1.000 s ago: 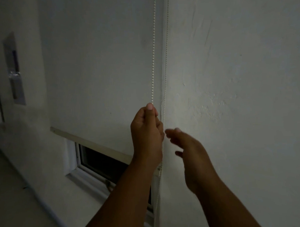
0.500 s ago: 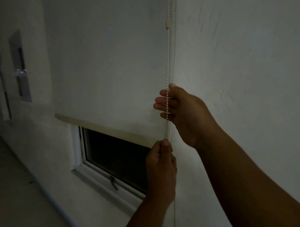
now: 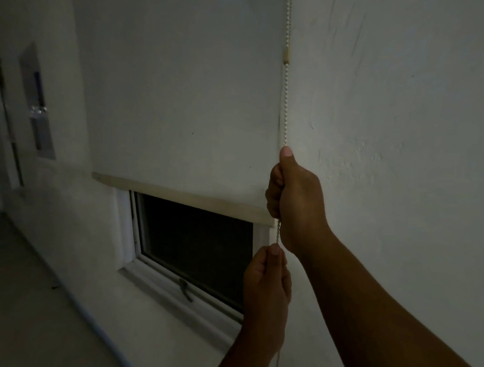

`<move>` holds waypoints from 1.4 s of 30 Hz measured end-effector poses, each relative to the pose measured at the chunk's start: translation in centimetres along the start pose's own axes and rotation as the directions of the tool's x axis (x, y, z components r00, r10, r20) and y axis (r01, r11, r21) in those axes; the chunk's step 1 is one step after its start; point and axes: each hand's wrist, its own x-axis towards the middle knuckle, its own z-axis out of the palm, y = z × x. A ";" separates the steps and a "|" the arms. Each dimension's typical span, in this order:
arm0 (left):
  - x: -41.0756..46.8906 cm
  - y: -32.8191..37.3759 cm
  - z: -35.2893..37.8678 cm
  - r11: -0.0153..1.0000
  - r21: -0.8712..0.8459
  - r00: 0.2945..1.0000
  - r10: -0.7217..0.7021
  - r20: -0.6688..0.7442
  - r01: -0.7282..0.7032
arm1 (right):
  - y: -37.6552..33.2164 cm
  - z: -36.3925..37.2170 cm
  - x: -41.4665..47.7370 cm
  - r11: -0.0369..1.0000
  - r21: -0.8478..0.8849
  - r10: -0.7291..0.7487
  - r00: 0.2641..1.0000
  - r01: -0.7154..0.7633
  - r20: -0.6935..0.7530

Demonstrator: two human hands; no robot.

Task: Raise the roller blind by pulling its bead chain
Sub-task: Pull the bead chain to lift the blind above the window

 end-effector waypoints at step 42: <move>5.1 9.9 4.4 0.871 -0.003 0.871 0.492 0.008 -0.492 | 10.6 -3.2 -8.7 0.941 -0.159 0.314 0.947 -0.300 0.067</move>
